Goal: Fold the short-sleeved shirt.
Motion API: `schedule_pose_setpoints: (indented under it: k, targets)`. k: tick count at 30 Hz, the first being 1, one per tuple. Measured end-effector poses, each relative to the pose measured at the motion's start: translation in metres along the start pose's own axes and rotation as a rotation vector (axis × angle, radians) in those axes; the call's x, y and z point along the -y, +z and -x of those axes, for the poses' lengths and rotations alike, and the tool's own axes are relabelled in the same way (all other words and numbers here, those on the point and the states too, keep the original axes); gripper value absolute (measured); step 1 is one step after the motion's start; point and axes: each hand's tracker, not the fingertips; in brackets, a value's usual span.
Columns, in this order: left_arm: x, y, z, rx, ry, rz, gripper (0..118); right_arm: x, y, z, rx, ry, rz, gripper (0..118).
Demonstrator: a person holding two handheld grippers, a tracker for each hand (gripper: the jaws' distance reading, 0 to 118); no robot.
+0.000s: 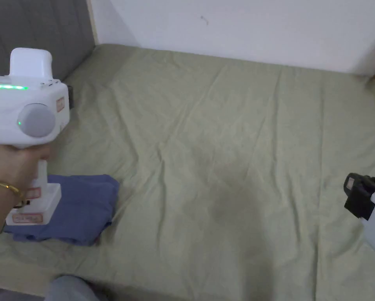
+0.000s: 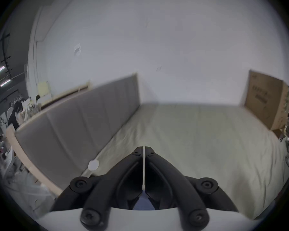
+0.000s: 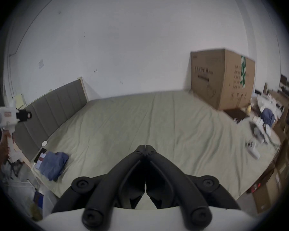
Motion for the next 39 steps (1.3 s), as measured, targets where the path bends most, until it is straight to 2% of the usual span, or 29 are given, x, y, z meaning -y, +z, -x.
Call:
schedule_pose_setpoints:
  k: [3,5,9,13,19,22,29,30,31,32,33,34,35,36,37,38,39]
  targets:
    - [-0.009,0.03,-0.044,0.042,-0.059,-0.175,0,-0.02,0.011,-0.002,0.026,0.024,-0.1,0]
    - [-0.009,0.046,-0.068,0.122,-0.034,-0.224,0,-0.03,0.016,-0.003,0.043,0.034,-0.155,0]
    - [0.003,0.058,-0.107,0.239,0.011,-0.219,0,-0.039,0.019,-0.004,0.073,0.087,-0.213,0]
    - [0.032,0.06,-0.134,0.258,-0.06,-0.195,0,-0.035,0.02,-0.006,0.059,0.081,-0.225,0]
    - [0.074,0.059,-0.138,0.291,-0.023,-0.117,0,-0.004,0.01,-0.005,0.034,0.09,-0.178,0]
    - [0.088,0.061,-0.14,0.288,-0.051,-0.106,0,0.012,0.001,-0.005,0.032,0.081,-0.138,0]
    - [0.1,0.061,-0.136,0.293,-0.013,-0.05,0,0.027,-0.003,-0.004,0.039,0.061,-0.098,0]
    - [0.1,0.062,-0.136,0.285,-0.019,-0.053,1,0.027,-0.002,-0.004,0.038,0.062,-0.097,0]
    - [0.1,0.062,-0.136,0.282,-0.022,-0.055,7,0.028,-0.002,-0.003,0.038,0.066,-0.097,0]
    - [0.1,0.062,-0.135,0.281,-0.02,-0.054,20,0.028,-0.001,-0.003,0.038,0.071,-0.1,2]
    - [0.098,0.063,-0.133,0.284,-0.013,-0.05,53,0.027,0.0,-0.002,0.041,0.078,-0.103,18]
    - [0.097,0.062,-0.132,0.288,0.001,-0.044,83,0.026,0.001,-0.001,0.043,0.081,-0.109,40]
    - [0.097,0.061,-0.132,0.287,0.008,-0.041,103,0.025,0.002,-0.001,0.04,0.08,-0.111,67]
    - [0.096,0.06,-0.132,0.287,0.012,-0.033,110,0.022,0.003,-0.001,0.03,0.077,-0.115,94]
    - [0.096,0.06,-0.132,0.281,0.012,-0.039,110,0.021,0.003,-0.001,0.024,0.068,-0.111,101]
    - [0.096,0.062,-0.131,0.269,0.007,-0.065,111,0.02,0.003,0.0,0.024,0.065,-0.111,101]
    - [0.096,0.063,-0.131,0.261,-0.006,-0.07,111,0.02,0.005,0.001,0.033,0.062,-0.131,116]
